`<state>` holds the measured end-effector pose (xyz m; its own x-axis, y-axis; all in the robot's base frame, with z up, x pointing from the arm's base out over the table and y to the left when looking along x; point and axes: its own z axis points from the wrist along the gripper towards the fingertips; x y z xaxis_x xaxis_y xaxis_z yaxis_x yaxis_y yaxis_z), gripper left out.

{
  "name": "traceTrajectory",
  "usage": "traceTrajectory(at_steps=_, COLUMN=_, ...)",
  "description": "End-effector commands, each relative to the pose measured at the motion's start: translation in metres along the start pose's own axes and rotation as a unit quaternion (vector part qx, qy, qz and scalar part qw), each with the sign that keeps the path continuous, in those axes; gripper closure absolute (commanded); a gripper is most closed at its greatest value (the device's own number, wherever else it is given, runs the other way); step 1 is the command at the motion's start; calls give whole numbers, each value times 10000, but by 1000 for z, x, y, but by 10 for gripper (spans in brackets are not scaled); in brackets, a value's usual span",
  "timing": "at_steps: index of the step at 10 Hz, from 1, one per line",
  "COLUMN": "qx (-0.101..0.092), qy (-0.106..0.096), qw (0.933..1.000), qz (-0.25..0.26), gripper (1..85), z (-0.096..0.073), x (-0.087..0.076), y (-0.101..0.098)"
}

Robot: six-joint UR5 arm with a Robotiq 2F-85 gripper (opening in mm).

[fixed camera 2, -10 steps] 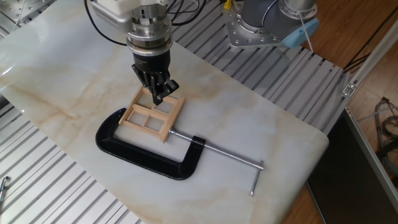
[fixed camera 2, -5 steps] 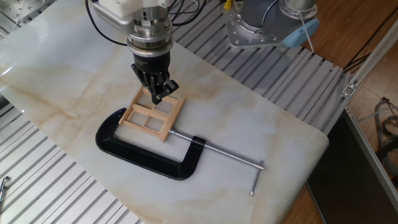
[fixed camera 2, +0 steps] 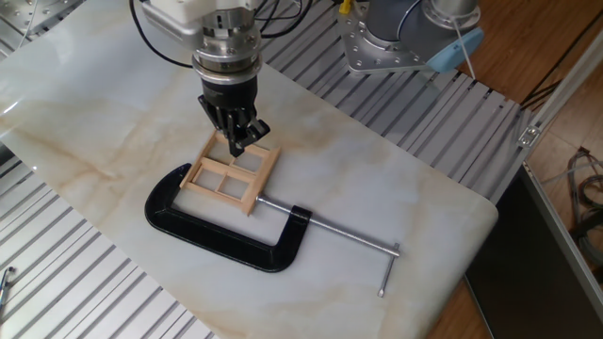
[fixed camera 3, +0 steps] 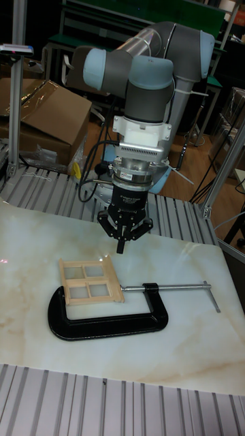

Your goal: Close a sliding window

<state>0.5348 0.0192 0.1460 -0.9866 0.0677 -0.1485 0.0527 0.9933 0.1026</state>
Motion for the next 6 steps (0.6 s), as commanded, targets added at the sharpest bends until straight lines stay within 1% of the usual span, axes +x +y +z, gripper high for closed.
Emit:
traceTrajectory(at_steps=1, qx=-61, qy=-12, qw=10000, qz=23, gripper=850, z=-2, x=0, y=0)
traceTrajectory(at_steps=3, qx=-42, qy=-74, qw=9999, qz=-57, gripper=850, z=-1, x=0, y=-3)
traceTrajectory(at_steps=6, qx=113, qy=-217, qw=9995, qz=-193, gripper=850, z=0, x=-7, y=-11)
